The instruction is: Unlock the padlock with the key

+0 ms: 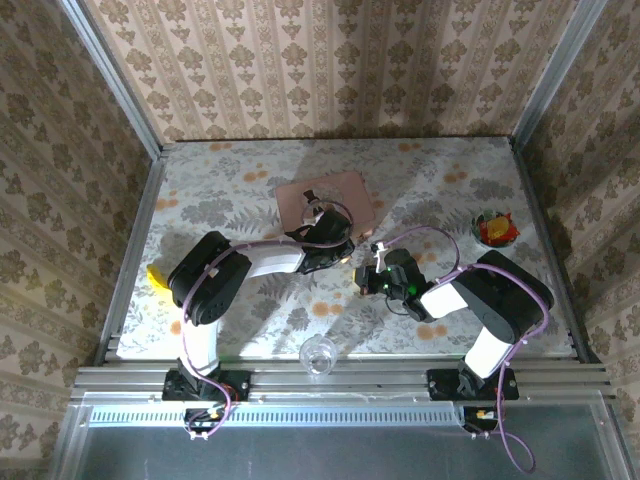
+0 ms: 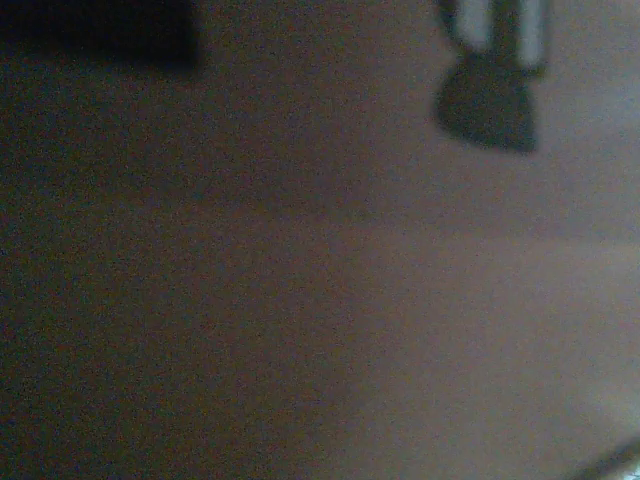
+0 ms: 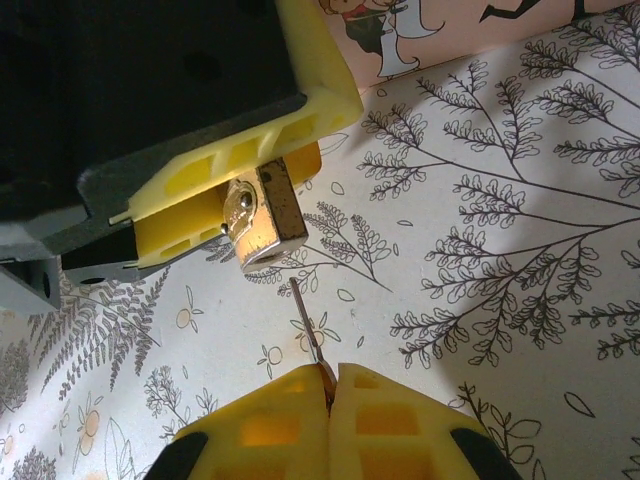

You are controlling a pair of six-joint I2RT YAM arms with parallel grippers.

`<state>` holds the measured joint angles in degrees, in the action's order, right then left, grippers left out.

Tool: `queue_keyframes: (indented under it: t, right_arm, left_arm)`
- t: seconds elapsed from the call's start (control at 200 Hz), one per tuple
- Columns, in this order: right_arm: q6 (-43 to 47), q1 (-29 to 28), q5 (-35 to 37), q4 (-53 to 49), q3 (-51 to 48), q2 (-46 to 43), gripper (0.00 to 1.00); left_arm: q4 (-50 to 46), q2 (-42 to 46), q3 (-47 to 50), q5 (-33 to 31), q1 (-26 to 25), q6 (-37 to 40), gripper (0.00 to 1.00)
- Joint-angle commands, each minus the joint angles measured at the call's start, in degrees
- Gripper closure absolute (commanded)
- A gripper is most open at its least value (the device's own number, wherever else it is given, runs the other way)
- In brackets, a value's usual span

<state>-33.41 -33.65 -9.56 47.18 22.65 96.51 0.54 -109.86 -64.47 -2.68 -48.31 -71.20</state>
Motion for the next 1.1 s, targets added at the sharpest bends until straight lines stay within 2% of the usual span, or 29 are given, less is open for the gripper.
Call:
queue_keyframes:
  t: [0.0,1.095]
  right_arm:
    - [-0.52,-0.19,1.29,2.21,0.37,0.79,1.00]
    - [-0.43,-0.19,1.74,3.90,-0.68,-1.28,1.00]
  left_arm:
    - [1.51,-0.44,1.36,4.81,0.85,-5.48,1.00]
    - [1.78,-1.05,1.41,5.13,0.90,-5.73,1.00]
